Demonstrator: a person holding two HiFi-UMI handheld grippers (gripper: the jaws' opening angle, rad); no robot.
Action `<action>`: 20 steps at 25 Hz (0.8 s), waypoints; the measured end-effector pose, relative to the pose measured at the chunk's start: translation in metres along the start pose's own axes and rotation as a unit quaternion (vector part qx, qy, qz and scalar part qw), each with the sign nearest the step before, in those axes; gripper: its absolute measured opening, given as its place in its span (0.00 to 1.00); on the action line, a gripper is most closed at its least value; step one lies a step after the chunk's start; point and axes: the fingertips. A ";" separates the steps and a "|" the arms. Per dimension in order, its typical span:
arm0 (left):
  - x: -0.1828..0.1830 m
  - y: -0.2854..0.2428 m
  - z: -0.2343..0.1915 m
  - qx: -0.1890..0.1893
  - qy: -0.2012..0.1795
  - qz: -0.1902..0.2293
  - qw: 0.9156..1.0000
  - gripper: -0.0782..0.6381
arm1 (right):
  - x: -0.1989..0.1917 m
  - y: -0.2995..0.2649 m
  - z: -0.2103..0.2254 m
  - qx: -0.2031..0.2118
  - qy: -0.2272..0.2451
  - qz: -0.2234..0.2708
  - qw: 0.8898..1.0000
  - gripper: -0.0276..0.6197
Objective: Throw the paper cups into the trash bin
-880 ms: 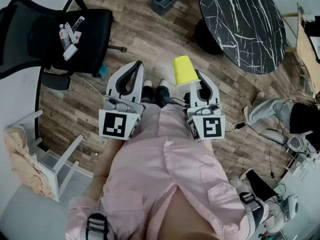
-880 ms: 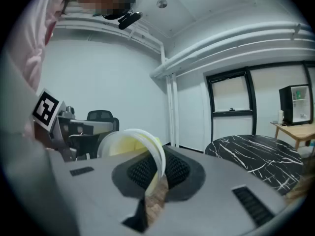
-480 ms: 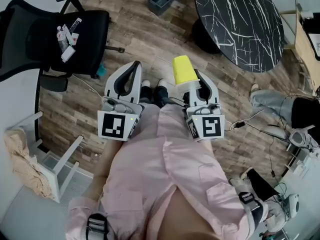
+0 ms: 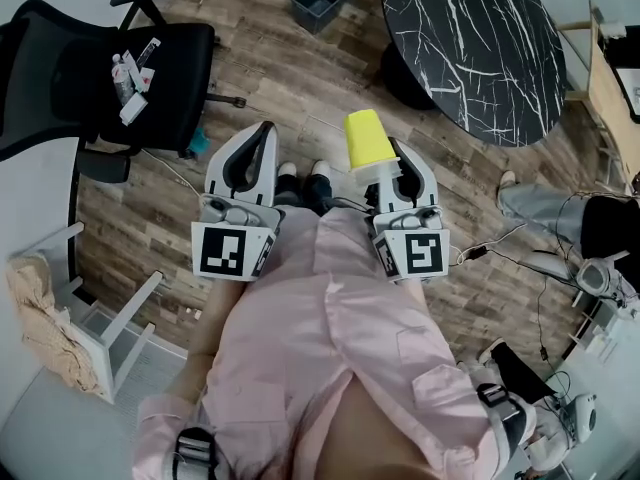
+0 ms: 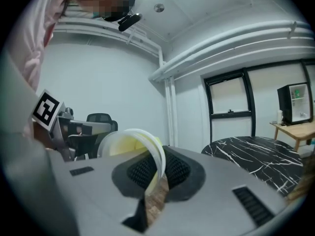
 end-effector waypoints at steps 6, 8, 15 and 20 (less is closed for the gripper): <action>-0.006 -0.004 0.014 0.017 0.004 0.002 1.000 0.13 | -0.005 0.010 0.023 0.004 -0.009 0.003 1.000 0.10; -0.007 -0.004 0.017 0.022 0.007 0.004 1.000 0.13 | -0.007 0.012 0.029 0.001 -0.009 0.001 1.000 0.10; -0.007 -0.008 0.015 0.032 0.001 0.001 0.999 0.13 | -0.010 0.016 0.042 -0.005 -0.019 -0.006 1.000 0.10; -0.011 -0.023 0.003 0.027 0.018 -0.007 0.999 0.13 | -0.014 0.000 0.043 -0.013 -0.032 -0.019 0.999 0.10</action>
Point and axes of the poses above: the fingertips, and each gripper's own axes: y backward along the fingers, z to its right, x out of its top
